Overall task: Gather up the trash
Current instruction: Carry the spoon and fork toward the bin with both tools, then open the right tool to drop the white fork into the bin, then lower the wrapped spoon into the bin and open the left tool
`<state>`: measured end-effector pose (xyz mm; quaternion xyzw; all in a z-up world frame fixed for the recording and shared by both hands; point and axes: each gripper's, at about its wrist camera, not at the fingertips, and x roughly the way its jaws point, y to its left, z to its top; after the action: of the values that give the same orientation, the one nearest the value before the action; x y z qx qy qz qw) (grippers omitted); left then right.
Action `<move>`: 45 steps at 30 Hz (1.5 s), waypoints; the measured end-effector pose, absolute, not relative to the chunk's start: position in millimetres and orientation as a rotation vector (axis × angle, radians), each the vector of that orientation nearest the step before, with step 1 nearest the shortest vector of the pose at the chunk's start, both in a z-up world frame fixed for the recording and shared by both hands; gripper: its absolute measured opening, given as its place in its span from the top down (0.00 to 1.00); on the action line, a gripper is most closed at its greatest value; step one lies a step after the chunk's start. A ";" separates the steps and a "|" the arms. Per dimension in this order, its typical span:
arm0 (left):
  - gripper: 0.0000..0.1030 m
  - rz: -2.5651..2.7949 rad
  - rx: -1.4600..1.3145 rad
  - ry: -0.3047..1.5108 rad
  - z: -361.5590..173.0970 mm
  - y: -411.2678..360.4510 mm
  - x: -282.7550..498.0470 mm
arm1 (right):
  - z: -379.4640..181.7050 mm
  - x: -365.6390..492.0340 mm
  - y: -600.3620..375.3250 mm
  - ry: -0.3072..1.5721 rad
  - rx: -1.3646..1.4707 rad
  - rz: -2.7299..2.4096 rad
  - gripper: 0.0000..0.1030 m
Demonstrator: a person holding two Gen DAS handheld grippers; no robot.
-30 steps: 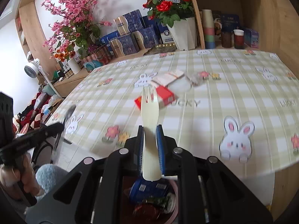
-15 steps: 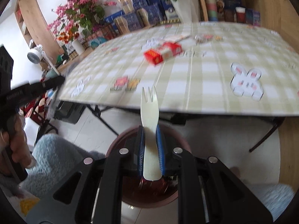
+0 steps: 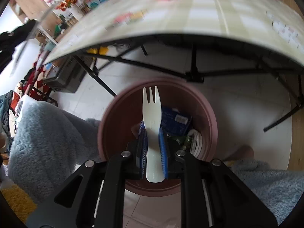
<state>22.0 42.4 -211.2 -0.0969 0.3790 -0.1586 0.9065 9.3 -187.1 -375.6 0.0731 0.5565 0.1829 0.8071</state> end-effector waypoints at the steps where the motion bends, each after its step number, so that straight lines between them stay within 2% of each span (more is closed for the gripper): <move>1: 0.91 -0.328 -0.199 0.785 -212.6 41.7 21.2 | -383.7 11.6 -185.8 1.217 0.147 0.381 0.83; 6: 0.91 -0.332 -0.199 0.801 -219.9 40.7 18.6 | -411.0 18.5 -183.4 1.301 0.119 0.342 0.83; 11: 0.91 -0.323 -0.210 0.803 -221.0 44.1 19.7 | -415.2 21.2 -182.7 1.309 0.128 0.337 0.83; 12: 0.91 -0.322 -0.211 0.804 -221.5 44.3 19.8 | -415.9 21.4 -183.5 1.309 0.128 0.327 0.82; 15: 0.91 -0.323 -0.209 0.811 -224.2 43.0 20.3 | -414.2 23.8 -186.6 1.298 0.145 0.314 0.69; 21: 0.91 -0.335 -0.201 0.822 -230.0 39.6 21.0 | -399.4 21.6 -190.8 1.239 0.161 0.306 0.64; 22: 0.91 -0.335 -0.203 0.828 -231.7 39.3 21.9 | -394.3 20.6 -190.9 1.218 0.158 0.309 0.58; 23: 0.91 -0.334 -0.203 0.833 -233.5 39.4 22.4 | -388.4 19.5 -190.4 1.192 0.151 0.311 0.45; 24: 0.91 -0.332 -0.195 0.836 -235.0 38.8 23.0 | -379.8 17.9 -189.2 1.154 0.141 0.315 0.39; 26: 0.91 -0.338 -0.178 0.842 -237.3 35.9 24.3 | -364.7 14.6 -187.6 1.082 0.123 0.316 0.19; 29: 0.91 -0.348 -0.154 0.853 -241.4 28.9 24.5 | -339.3 7.6 -187.7 0.976 0.090 0.298 0.08; 34: 0.91 -0.367 -0.123 0.870 -253.5 15.8 21.0 | -300.8 -5.0 -195.4 0.817 0.036 0.274 0.06; 45: 0.91 -0.373 -0.019 1.000 -305.8 -3.8 22.0 | -269.0 -1.9 -217.3 0.723 0.112 0.212 0.06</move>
<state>22.0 -3.8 -305.8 -0.0091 0.4764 -0.1778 0.8610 -1.9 -217.3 -269.0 0.0545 0.3529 0.1034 0.9283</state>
